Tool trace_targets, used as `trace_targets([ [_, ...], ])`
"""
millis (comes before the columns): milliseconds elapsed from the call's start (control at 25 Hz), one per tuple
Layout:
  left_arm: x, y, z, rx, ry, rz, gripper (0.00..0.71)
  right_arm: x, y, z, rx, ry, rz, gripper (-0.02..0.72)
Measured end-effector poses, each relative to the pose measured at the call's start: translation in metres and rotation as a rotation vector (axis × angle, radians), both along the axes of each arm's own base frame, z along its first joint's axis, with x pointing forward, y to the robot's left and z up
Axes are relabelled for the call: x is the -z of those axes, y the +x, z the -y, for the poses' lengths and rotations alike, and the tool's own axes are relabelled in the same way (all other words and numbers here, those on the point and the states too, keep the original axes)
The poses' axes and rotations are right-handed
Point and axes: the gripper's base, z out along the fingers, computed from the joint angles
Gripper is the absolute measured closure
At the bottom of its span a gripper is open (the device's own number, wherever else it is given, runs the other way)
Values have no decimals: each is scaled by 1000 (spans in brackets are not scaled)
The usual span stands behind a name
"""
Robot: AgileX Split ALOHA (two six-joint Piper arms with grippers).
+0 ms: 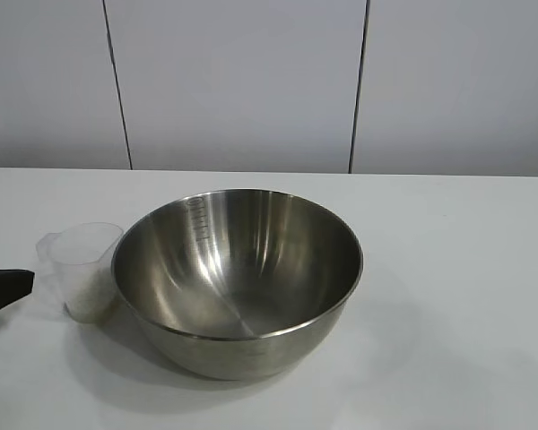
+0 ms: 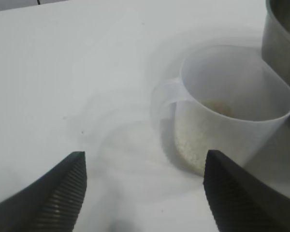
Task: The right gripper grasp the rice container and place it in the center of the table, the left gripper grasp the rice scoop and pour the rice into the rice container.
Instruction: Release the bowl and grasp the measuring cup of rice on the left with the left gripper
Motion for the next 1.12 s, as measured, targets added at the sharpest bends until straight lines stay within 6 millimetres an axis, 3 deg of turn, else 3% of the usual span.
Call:
trace_targets([
  [680,26,30,-4,-2,-7,-12,213,0,0,0,0,0,0,168],
  [1120,23,43,-1,31,-64,-1,213,0,0,0,0,0,1,168],
])
